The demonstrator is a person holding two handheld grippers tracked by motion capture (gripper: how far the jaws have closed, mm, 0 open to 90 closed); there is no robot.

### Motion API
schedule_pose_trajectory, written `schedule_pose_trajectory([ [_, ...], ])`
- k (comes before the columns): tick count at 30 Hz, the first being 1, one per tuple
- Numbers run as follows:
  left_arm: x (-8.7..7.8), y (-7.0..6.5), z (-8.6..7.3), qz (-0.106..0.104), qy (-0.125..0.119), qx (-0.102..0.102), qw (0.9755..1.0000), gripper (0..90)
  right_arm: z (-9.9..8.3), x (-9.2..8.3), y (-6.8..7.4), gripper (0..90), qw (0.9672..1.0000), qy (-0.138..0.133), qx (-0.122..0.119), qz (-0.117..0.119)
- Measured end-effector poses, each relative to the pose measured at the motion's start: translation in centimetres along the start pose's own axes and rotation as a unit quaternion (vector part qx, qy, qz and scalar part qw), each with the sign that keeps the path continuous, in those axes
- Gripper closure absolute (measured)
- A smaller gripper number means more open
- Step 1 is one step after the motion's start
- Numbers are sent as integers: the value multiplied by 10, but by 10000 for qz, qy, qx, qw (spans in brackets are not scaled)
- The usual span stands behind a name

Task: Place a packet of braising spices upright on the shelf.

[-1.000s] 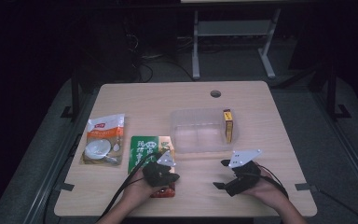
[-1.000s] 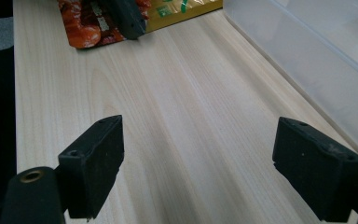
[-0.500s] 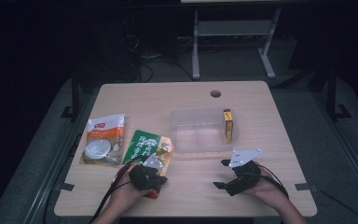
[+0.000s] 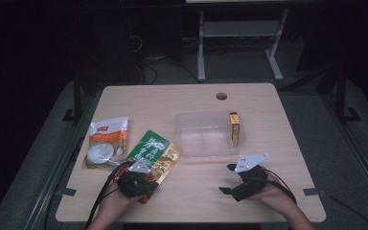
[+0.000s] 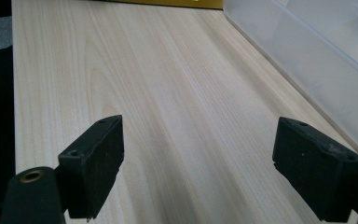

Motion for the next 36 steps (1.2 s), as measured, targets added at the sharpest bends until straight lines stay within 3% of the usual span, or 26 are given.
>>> schedule_pose_trajectory([
  [6, -26, 29, 7, 585, -417, -52, 9974, 706, -2, 0, -1, 162, 10000, 29, -19, 5],
  [10, -34, 49, 6, 843, -509, -145, 9950, 571, -1, 1, -1, 162, 10000, 57, -1, 3],
  [17, -25, 70, -1, 1118, -448, -114, 9927, 298, -2, 2, -1, 162, 10000, 74, -3, 24],
  [18, -24, 72, -1, 1135, -434, -32, 9926, 265, -2, 2, -1, 162, 10000, 74, -5, 27],
  [21, -20, 76, -1, 1157, -453, -43, 9922, 219, -2, 1, 0, 162, 10000, 78, -12, 39],
  [26, -13, 84, 0, 1373, -451, -105, 9894, 151, -2, 2, -1, 162, 10000, 81, 9, 35],
  [31, -8, 88, -4, 1361, -313, -186, 9900, 138, -3, 2, 0, 162, 9999, 94, -2, 57],
  [36, -5, 89, -6, 1363, -357, -248, 9897, 131, -3, 2, 0, 162, 9999, 95, 5, 64],
])
Point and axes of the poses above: each handheld gripper's, and its own axes: x roughly forward along the jaws, z roughly out of its top, y roughly to its left, the point moved 2 cm from there along x, roughly forward along the jaws, and after that the axes turned 13 degrees about -y, right-handed, at the moved point
